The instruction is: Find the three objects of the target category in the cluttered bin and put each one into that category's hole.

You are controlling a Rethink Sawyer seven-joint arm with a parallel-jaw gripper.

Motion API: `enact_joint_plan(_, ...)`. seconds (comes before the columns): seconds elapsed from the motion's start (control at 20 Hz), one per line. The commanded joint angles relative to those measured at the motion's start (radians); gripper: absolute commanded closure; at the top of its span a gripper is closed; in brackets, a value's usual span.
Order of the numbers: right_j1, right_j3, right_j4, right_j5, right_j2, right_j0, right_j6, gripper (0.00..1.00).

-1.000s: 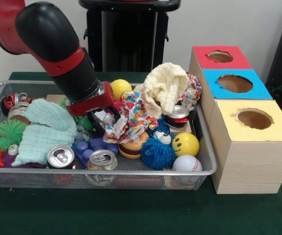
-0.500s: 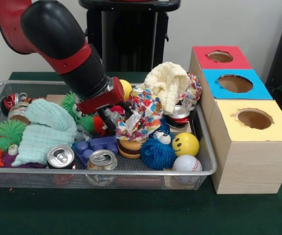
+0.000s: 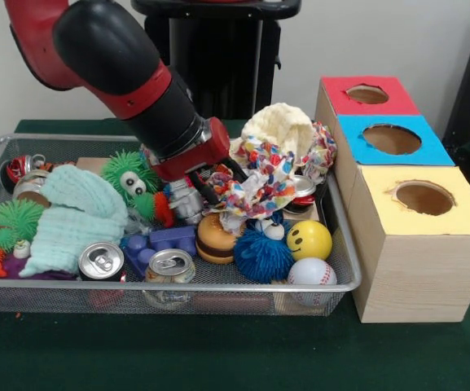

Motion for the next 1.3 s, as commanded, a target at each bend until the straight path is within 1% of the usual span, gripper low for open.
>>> enact_joint_plan(0.05,0.032,0.072,0.004,0.072,0.031,0.041,0.166,0.00)
enact_joint_plan(0.2,0.003,0.059,-0.014,0.090,-0.002,0.065,0.165,0.00)
enact_joint_plan(0.3,-0.033,0.049,-0.037,0.103,-0.040,0.091,0.166,0.00)
enact_joint_plan(0.35,-0.054,0.046,-0.050,0.094,-0.057,0.102,0.163,0.00)
enact_joint_plan(0.5,-0.118,-0.007,-0.093,0.129,-0.121,0.155,0.150,0.00)
enact_joint_plan(0.7,-0.182,-0.047,-0.128,0.175,-0.194,0.209,0.160,0.00)
enact_joint_plan(0.8,-0.199,-0.059,-0.140,0.198,-0.209,0.222,0.152,0.00)
enact_joint_plan(1.0,-0.210,-0.098,-0.171,0.250,-0.250,0.255,0.146,0.00)
enact_joint_plan(1.1,-0.221,-0.123,-0.201,0.305,-0.283,0.277,0.144,0.00)
enact_joint_plan(1.2,-0.231,-0.135,-0.222,0.336,-0.293,0.289,0.134,0.00)
enact_joint_plan(1.3,-0.236,-0.138,-0.228,0.344,-0.298,0.293,0.139,0.00)
